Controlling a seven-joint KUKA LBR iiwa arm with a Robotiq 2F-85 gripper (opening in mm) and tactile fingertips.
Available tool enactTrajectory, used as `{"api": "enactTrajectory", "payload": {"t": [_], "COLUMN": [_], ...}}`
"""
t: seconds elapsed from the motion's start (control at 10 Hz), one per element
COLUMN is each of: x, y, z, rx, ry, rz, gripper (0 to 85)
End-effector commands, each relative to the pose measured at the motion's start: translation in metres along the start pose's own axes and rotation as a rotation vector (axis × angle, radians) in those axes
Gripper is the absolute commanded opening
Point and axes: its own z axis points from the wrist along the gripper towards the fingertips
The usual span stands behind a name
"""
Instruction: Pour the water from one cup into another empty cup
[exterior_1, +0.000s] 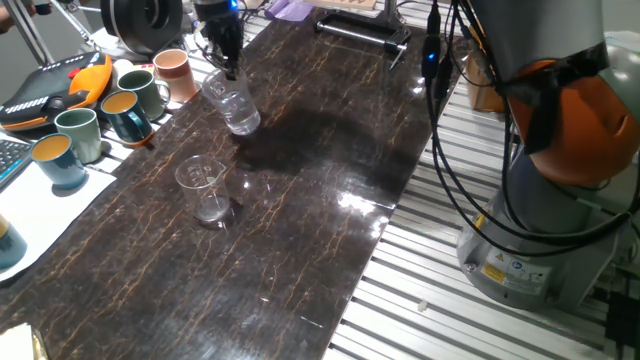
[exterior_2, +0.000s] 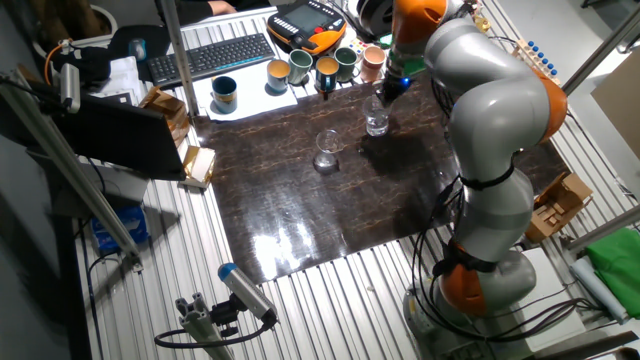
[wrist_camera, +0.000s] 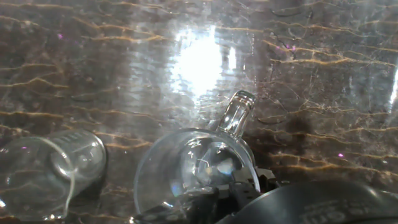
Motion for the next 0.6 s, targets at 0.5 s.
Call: {"api": "enactTrajectory", "payload": {"t": [0.5], "x": [0.003], "y": [0.022], "z": [-0.018], "rx": [0.098], "ry": [-0.003], "rz": [-0.033], "gripper": [0.7]}}
